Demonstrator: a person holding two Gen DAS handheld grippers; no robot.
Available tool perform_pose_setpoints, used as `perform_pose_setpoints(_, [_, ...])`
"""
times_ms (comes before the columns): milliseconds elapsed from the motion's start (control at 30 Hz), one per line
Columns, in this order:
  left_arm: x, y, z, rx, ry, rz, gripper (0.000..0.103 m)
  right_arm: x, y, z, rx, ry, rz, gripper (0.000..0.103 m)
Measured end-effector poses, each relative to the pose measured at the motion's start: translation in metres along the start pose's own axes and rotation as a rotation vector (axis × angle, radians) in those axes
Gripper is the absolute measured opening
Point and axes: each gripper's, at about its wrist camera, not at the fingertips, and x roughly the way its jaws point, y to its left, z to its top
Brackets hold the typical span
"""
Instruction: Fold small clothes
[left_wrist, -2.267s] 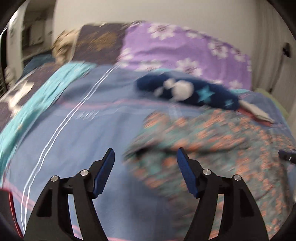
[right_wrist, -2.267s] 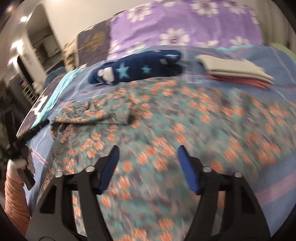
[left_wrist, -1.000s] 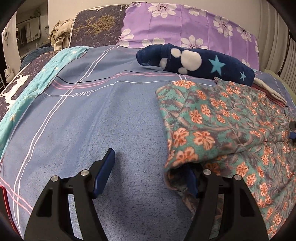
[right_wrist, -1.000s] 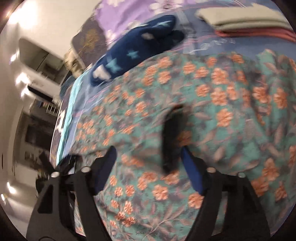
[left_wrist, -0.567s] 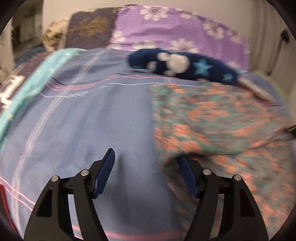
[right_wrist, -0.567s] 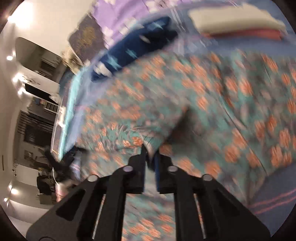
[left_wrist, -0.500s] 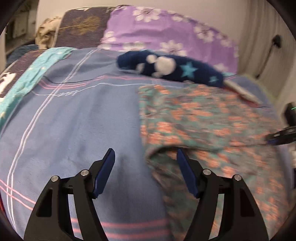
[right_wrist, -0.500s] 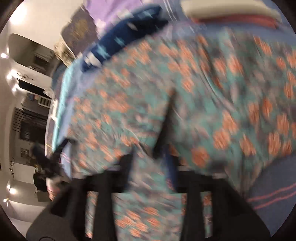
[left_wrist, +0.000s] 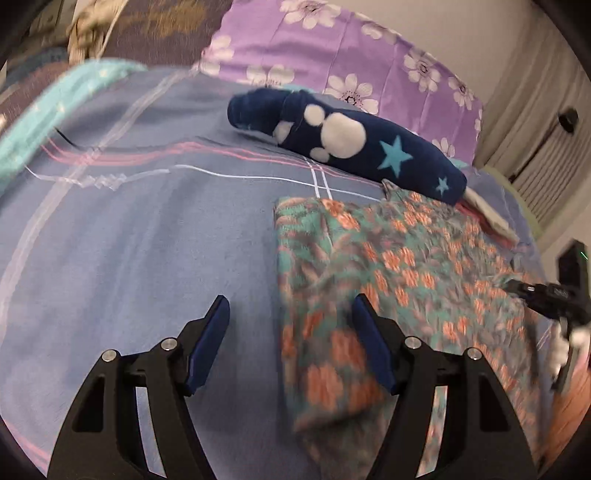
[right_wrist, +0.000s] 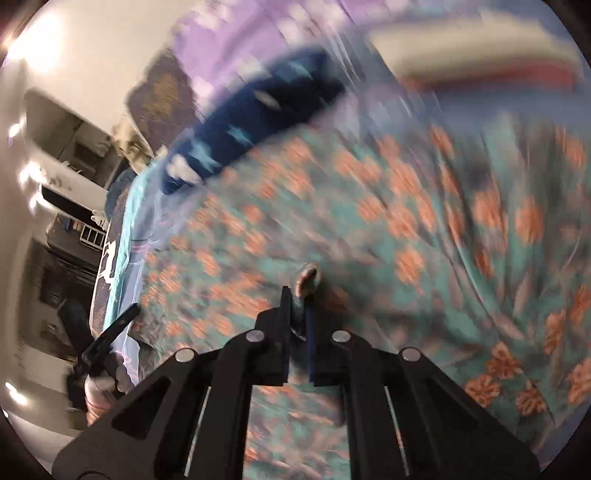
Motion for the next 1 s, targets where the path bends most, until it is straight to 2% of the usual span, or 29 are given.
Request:
perform_pose_setpoints(67, [0.008,0.004,0.006,-0.026,0.003,-0.011,0.069,-0.018,0.016,0.006,-0.082,-0.105,-0.058,0.006])
perform_pose_setpoints(100, [0.011,0.006,0.009,-0.035,0.002,-0.015,0.069,-0.017,0.017,0.010,-0.111,-0.112,-0.152,0.008])
perform_pose_setpoints(133, [0.015,0.006,0.012,-0.042,0.008,-0.024,0.069,-0.011,0.013,0.012,-0.120,-0.091,-0.207,0.015])
perform_pose_setpoints(233, [0.024,0.009,0.021,-0.055,0.016,-0.022,0.069,0.019,-0.011,0.008,-0.093,0.009,-0.372,0.020])
perform_pose_setpoints(267, [0.026,0.010,0.024,-0.067,0.013,-0.027,0.069,0.023,-0.017,0.003,-0.074,0.016,-0.371,0.021])
perform_pose_setpoints(300, [0.028,0.011,0.027,-0.080,0.006,-0.037,0.064,0.022,-0.021,-0.002,-0.055,0.008,-0.336,0.022])
perform_pose_setpoints(333, [0.029,0.011,0.029,-0.079,0.002,-0.047,0.040,0.022,-0.018,-0.005,-0.050,0.001,-0.315,0.025])
perform_pose_setpoints(400, [0.031,0.012,0.033,-0.076,0.011,-0.090,0.003,0.019,-0.005,-0.016,-0.078,-0.014,-0.295,0.026])
perform_pose_setpoints(467, [0.024,0.009,0.036,-0.053,-0.022,-0.075,0.003,0.011,0.021,-0.029,-0.167,-0.034,-0.246,0.026])
perform_pose_setpoints(500, [0.017,0.006,0.038,-0.026,-0.056,-0.062,0.003,0.009,0.035,-0.038,-0.231,-0.024,-0.199,0.030])
perform_pose_setpoints(533, [0.011,0.006,0.039,-0.010,-0.083,-0.044,0.003,0.010,0.041,-0.043,-0.268,-0.003,-0.183,0.041])
perform_pose_setpoints(567, [0.008,0.006,0.040,-0.002,-0.095,-0.012,0.003,0.015,0.046,-0.046,-0.299,0.027,-0.193,0.047])
perform_pose_setpoints(600, [0.005,0.007,0.040,0.019,-0.112,0.066,0.003,0.023,0.048,-0.052,-0.326,0.062,-0.218,0.054])
perform_pose_setpoints(633, [0.003,0.007,0.039,0.040,-0.118,0.116,0.003,0.036,0.044,-0.060,-0.351,0.105,-0.265,0.054])
perform_pose_setpoints(667, [0.000,0.007,0.037,0.051,-0.118,0.128,0.003,0.042,0.039,-0.065,-0.360,0.117,-0.284,0.054])
perform_pose_setpoints(700, [-0.007,0.008,0.033,0.046,-0.117,0.104,0.004,0.044,0.037,-0.070,-0.375,0.082,-0.277,0.056])
perform_pose_setpoints(767, [-0.025,0.003,0.020,0.055,-0.127,0.037,0.016,0.042,0.041,-0.075,-0.405,0.060,-0.288,0.059])
perform_pose_setpoints(833, [-0.048,-0.017,-0.003,0.130,-0.142,-0.014,0.044,0.043,0.042,-0.077,-0.419,0.062,-0.300,0.061])
perform_pose_setpoints(933, [-0.061,-0.044,-0.038,0.252,-0.114,-0.025,0.052,0.041,0.041,-0.077,-0.415,0.060,-0.293,0.061])
perform_pose_setpoints(967, [-0.060,-0.049,-0.047,0.276,-0.097,-0.006,0.052,0.039,0.042,-0.078,-0.414,0.059,-0.290,0.061])
perform_pose_setpoints(1000, [-0.055,-0.052,-0.055,0.299,-0.073,0.048,0.052,0.038,0.042,-0.079,-0.412,0.058,-0.287,0.062])
